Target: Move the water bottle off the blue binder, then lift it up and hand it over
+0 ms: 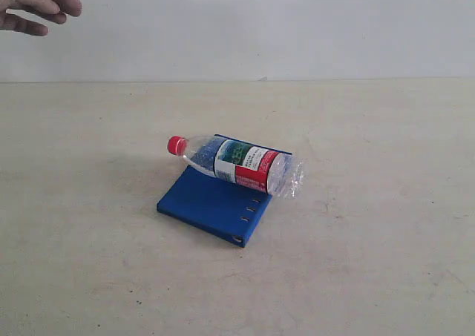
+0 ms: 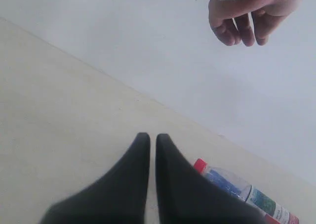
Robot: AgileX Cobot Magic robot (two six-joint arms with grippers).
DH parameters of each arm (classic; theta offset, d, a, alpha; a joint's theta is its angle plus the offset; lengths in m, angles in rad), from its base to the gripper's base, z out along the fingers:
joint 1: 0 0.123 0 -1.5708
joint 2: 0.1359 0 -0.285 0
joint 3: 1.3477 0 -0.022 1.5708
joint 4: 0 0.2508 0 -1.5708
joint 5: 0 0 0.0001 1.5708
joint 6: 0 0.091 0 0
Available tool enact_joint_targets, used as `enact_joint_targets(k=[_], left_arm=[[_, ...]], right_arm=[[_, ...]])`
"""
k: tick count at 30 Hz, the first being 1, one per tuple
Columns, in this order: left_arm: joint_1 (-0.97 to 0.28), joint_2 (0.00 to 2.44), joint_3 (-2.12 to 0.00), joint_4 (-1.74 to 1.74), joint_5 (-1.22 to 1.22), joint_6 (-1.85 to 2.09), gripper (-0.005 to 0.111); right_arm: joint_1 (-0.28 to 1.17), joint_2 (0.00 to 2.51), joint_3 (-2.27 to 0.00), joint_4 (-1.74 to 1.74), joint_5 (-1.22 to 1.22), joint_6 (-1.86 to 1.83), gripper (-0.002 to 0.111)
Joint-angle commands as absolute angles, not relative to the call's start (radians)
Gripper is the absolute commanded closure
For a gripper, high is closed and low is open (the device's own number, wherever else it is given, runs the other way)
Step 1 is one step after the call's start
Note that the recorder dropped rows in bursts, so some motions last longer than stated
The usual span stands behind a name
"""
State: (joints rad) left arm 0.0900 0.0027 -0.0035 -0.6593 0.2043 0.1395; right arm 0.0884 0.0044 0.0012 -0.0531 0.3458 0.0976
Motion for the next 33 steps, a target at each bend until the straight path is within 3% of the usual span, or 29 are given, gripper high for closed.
enact_joint_targets(k=[1, 8, 12, 15, 21, 33], left_arm=[[0.083, 0.000, 0.000, -0.673, 0.155, 0.152, 0.102], [0.083, 0.000, -0.009, -0.793, -0.066, -0.025, 0.102], [0.083, 0.000, -0.130, -0.547, 0.078, 0.017, 0.102], [0.081, 0.020, -0.263, -0.564, 0.278, 0.163, 0.102], [0.078, 0.300, -0.374, -1.114, 0.528, 0.927, 0.102], [0.078, 0.802, -0.429, -1.232, 0.477, 1.362, 0.102]], right_arm=[[0.090, 0.000, 0.000, -0.057, 0.334, 0.097, 0.107], [0.090, 0.000, 0.000, -0.057, 0.334, 0.097, 0.107], [0.090, 0.000, 0.000, -0.057, 0.334, 0.097, 0.107], [0.090, 0.000, 0.000, -0.054, 0.334, 0.097, 0.107], [0.090, 0.000, 0.000, -0.054, 0.334, 0.097, 0.107], [0.090, 0.000, 0.000, -0.054, 0.334, 0.097, 0.107]])
